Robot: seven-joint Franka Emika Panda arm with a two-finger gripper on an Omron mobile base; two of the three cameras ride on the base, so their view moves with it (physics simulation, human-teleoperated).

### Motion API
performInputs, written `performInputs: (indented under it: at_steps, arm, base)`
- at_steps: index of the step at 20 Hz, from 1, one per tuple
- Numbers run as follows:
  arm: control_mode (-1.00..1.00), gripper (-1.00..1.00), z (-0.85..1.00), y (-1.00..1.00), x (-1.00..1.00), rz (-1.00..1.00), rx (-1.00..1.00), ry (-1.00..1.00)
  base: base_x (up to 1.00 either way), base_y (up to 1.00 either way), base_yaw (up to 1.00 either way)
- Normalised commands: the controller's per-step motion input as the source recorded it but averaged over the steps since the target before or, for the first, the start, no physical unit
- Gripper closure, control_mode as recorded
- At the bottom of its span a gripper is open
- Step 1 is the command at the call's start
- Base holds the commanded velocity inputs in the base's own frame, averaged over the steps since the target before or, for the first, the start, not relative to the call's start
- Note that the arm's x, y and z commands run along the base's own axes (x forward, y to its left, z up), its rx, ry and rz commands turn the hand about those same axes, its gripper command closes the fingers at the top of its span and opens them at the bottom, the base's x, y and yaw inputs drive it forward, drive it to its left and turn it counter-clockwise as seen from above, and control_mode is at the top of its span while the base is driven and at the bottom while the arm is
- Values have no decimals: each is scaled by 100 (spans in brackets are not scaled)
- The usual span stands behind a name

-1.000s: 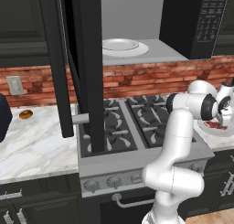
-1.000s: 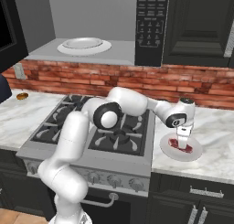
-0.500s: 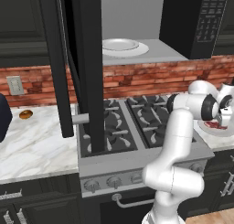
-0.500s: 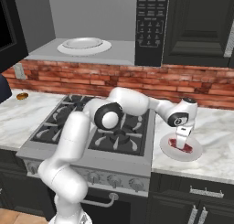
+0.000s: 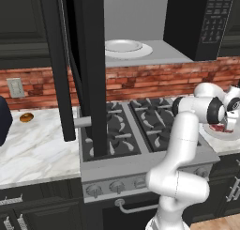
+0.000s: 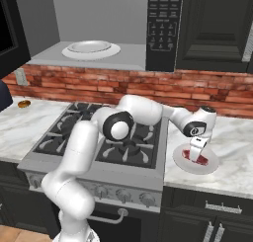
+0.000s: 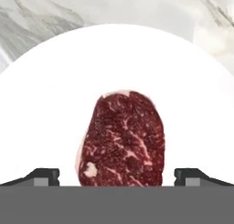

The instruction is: Pick the steak from the counter and place it in the microwave. Then turn on the microwave.

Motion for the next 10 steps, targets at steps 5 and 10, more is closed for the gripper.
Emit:
performInputs:
  at_steps: [5,10]
  arm:
    - [-100,-100,-7,16,-13,-7,0,0]
    - [-100,-100,-8,22,-13,-7,0,0]
  base:
    - [0,0,0]
    - [0,0,0]
